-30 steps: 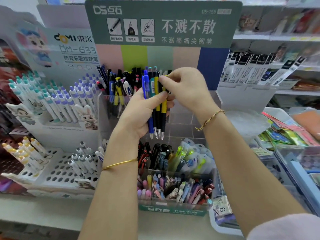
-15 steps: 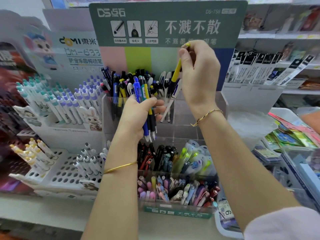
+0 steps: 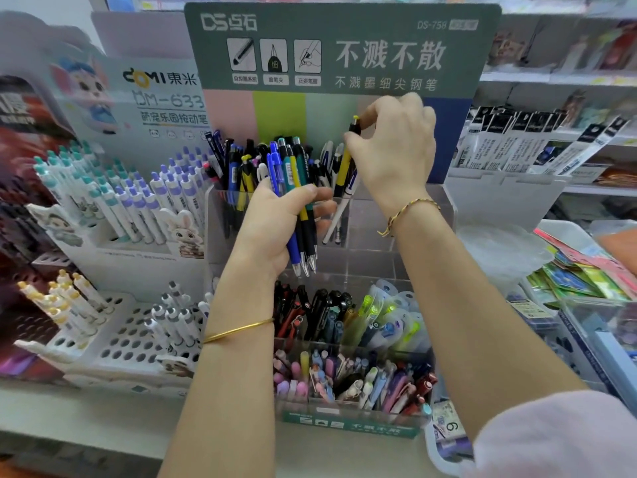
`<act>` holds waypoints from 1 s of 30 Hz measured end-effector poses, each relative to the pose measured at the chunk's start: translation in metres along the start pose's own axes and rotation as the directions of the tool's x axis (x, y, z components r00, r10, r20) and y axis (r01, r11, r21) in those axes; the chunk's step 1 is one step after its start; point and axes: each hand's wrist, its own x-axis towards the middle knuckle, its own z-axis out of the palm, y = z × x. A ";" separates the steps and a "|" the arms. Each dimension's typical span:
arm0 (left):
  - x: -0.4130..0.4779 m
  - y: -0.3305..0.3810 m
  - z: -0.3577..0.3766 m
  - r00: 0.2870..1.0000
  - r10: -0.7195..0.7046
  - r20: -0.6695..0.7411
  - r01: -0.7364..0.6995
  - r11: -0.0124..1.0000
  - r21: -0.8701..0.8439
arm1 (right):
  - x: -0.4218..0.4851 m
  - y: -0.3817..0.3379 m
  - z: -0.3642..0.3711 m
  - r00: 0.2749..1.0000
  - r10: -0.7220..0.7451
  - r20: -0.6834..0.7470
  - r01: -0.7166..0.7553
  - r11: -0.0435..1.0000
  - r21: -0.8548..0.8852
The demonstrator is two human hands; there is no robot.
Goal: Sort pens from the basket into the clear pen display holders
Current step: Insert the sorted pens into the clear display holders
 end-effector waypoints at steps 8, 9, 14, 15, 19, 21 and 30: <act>0.000 -0.005 0.004 1.000 -0.004 -0.010 0.004 1.000 -0.010 | 0.000 -0.002 0.001 0.973 -0.066 0.223 0.103 0.981 -0.161; 0.000 -0.005 0.005 1.000 -0.001 -0.013 0.001 1.000 -0.011 | -0.001 -0.002 0.002 0.975 -0.070 0.210 0.110 0.976 -0.187; -0.004 -0.003 0.006 1.000 0.007 -0.031 -0.007 1.000 -0.016 | -0.009 -0.009 0.014 0.973 -0.169 0.156 0.213 0.919 -0.333; -0.005 -0.003 0.006 1.000 0.010 -0.025 -0.010 1.000 -0.011 | -0.010 -0.009 0.015 0.969 -0.196 0.151 0.238 0.905 -0.353; -0.006 -0.005 0.002 1.000 0.015 -0.020 -0.015 1.000 0.000 | -0.010 -0.002 0.005 0.987 -0.149 0.061 0.154 0.985 -0.079; -0.007 -0.006 0.001 1.000 0.016 -0.005 -0.016 1.000 0.014 | -0.010 0.001 -0.002 0.994 -0.109 -0.026 0.112 0.972 0.208; -0.010 -0.001 0.004 0.997 0.043 0.057 -0.044 0.999 0.023 | -0.020 -0.010 -0.009 0.962 -0.109 0.249 -0.028 0.872 0.489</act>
